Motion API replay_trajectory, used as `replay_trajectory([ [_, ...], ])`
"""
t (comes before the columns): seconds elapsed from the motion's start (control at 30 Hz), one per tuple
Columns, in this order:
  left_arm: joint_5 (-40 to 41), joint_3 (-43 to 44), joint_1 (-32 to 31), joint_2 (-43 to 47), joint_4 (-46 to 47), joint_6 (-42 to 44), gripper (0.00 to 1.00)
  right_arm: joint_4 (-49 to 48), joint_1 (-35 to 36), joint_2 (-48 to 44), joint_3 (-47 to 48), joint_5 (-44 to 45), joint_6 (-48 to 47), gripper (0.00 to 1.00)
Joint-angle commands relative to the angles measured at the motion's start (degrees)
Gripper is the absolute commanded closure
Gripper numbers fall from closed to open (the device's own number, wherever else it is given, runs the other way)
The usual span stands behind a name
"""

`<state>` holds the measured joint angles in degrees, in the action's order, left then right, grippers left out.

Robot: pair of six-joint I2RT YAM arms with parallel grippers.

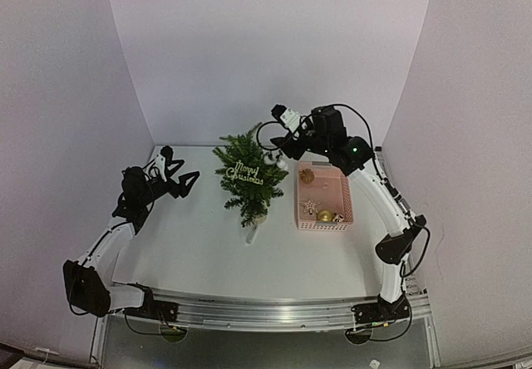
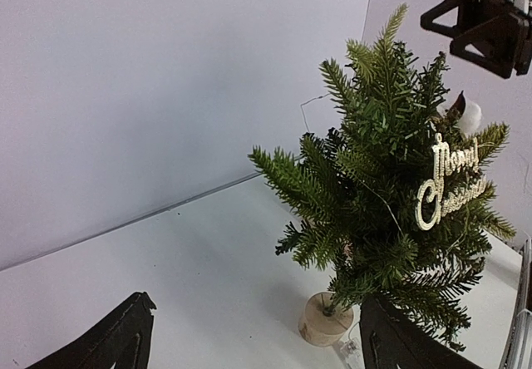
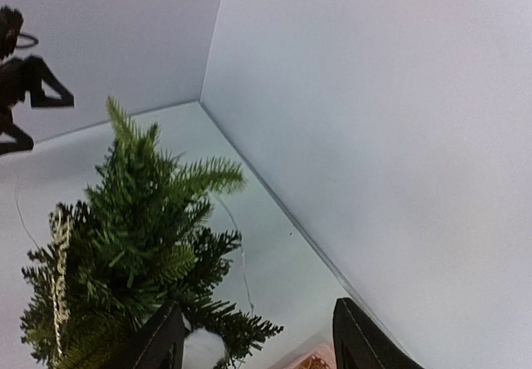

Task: Decorate the small christmas tree

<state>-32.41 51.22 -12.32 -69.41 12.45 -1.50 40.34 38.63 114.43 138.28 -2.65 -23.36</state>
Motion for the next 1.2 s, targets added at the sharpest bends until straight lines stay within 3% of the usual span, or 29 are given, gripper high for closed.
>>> replay_trajectory([
  [0.0,-0.5,1.4,0.3,0.4,1.2,0.3,0.14,-2.6,0.3,0.4,3.1,2.6,4.3,0.39],
  [0.23,-0.3,1.3,0.2,0.6,1.1,0.3,0.14,-3.5,0.2,0.5,5.8,8.1,9.3,0.35],
  [0.33,-0.2,1.2,0.2,0.6,1.1,0.2,0.14,-3.4,-1.8,-0.1,6.8,11.7,17.2,0.31],
  [0.5,2.0,1.4,0.3,0.7,1.0,-0.3,0.14,-2.8,-13.7,-5.9,-4.8,12.8,40.3,0.21],
  [0.6,5.9,1.3,0.7,0.6,1.0,-1.7,0.13,-0.7,-17.6,-7.2,-12.3,15.1,44.5,0.20],
  [0.8,10.8,0.9,1.6,0.4,-0.5,-2.6,0.12,4.6,-20.6,-1.3,-16.5,8.9,47.2,0.19],
  [0.93,11.3,0.9,1.7,0.0,-1.7,-2.5,0.12,5.7,-22.5,5.5,-15.8,1.4,48.0,0.26],
  [1.07,12.2,1.3,1.7,-0.8,-2.9,-2.3,0.12,5.7,-22.8,10.9,-14.7,1.2,53.6,0.31],
  [1.17,12.3,1.7,1.7,-2.1,-3.3,-2.2,0.12,5.6,-22.6,14.9,-13.1,0.7,57.6,0.29],
])
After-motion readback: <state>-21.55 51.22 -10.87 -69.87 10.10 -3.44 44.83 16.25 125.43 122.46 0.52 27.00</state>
